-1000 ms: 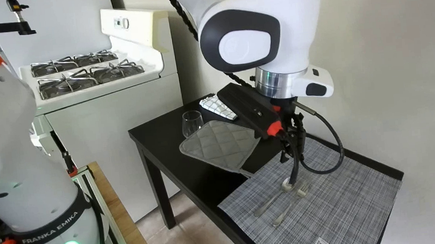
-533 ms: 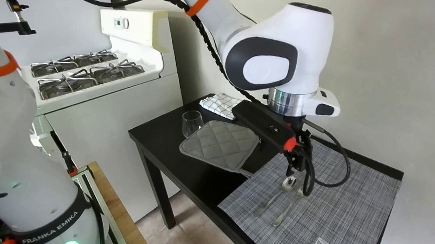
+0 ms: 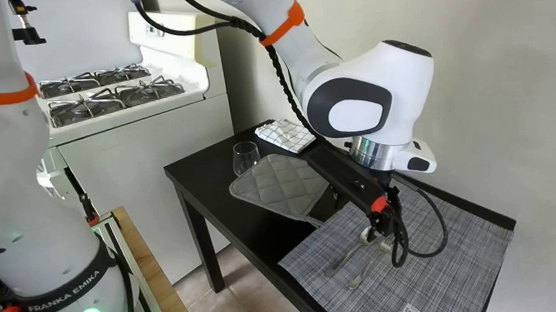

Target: Place the silver spoon and fork on top of the pot holder.

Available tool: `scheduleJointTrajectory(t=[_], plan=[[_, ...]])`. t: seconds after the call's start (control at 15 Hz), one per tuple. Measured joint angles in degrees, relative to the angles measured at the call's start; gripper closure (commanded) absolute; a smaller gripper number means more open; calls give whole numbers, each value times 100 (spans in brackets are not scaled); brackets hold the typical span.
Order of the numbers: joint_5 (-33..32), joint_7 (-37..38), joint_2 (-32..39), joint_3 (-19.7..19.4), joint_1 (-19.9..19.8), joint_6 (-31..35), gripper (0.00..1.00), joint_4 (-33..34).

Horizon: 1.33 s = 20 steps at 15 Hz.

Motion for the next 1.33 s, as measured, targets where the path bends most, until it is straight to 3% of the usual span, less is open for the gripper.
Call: scheduleJointTrajectory(t=[0.73, 0.8, 0.93, 1.0, 1.13, 1.27, 1.33], plan=[[453, -1, 722, 475, -443, 231, 0, 344], [472, -1, 766, 501, -462, 302, 3, 349], [482, -1, 843, 545, -495, 436, 28, 349], [484, -1, 872, 571, -517, 475, 29, 349], [485, -1, 919, 615, -559, 572, 44, 349], [485, 0, 946, 649, -593, 620, 17, 349], [485, 0, 956, 667, -612, 622, 12, 349]])
